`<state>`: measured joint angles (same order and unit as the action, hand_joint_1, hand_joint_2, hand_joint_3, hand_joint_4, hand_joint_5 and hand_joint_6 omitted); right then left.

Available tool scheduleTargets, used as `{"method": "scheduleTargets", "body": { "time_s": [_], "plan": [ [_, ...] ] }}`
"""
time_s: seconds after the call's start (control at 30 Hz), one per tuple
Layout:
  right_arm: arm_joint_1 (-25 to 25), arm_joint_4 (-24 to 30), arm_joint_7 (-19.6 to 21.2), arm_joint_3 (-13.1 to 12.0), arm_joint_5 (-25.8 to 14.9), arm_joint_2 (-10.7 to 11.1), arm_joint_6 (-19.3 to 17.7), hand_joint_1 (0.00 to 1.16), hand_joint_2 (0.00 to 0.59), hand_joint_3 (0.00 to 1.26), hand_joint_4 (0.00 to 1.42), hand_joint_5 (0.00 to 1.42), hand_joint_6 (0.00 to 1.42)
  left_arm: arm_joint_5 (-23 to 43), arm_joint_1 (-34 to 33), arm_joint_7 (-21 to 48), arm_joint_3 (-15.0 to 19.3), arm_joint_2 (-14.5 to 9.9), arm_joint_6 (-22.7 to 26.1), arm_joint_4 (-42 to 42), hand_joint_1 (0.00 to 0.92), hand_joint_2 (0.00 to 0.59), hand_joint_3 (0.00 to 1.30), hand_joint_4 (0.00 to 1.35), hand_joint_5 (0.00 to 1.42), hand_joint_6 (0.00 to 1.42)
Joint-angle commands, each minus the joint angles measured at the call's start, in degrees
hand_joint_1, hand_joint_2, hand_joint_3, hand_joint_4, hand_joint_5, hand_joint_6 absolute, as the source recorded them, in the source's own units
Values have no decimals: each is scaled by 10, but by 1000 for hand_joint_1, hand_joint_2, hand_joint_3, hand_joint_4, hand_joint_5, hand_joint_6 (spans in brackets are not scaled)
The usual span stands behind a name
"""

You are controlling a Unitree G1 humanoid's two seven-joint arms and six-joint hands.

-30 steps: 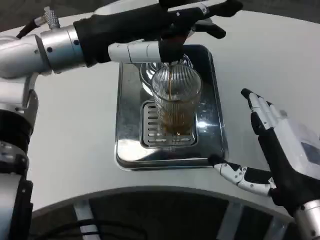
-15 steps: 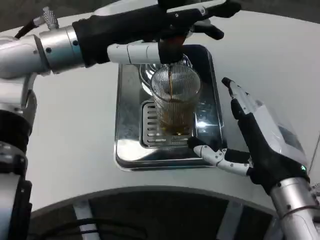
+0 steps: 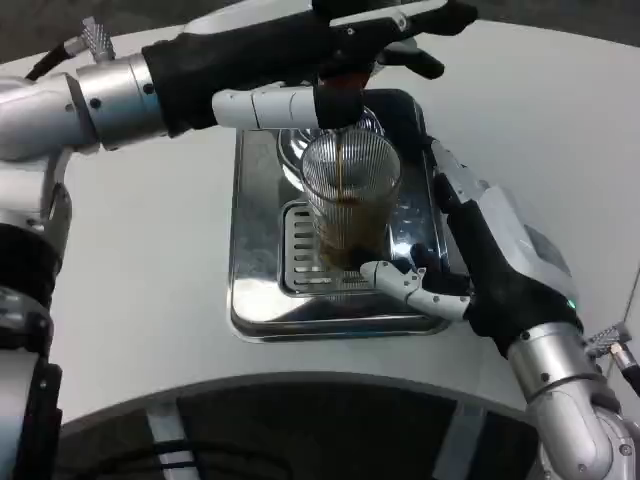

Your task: Grasp the cup under the faucet to collect the drink, then remove the cup.

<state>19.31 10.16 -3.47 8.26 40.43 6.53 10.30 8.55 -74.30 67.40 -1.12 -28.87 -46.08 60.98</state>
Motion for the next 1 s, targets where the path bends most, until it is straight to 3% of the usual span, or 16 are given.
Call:
{"method": "scheduleTargets", "body": {
  "time_s": [0.03,0.5,1.0],
  "plan": [
    [22,-27,17,5,-17,1,-3,488,204,0,0,0,0,-26,32,14,-12,-12,8,10,0,58,47,7,124,0],
    [82,-97,48,18,-51,6,-8,457,197,0,0,0,0,-23,38,13,-10,-15,8,7,0,59,56,8,124,0],
    [115,-150,54,30,-80,8,-12,447,190,0,0,0,0,-22,40,11,-8,-17,11,5,0,63,64,18,133,0]
  ]
}}
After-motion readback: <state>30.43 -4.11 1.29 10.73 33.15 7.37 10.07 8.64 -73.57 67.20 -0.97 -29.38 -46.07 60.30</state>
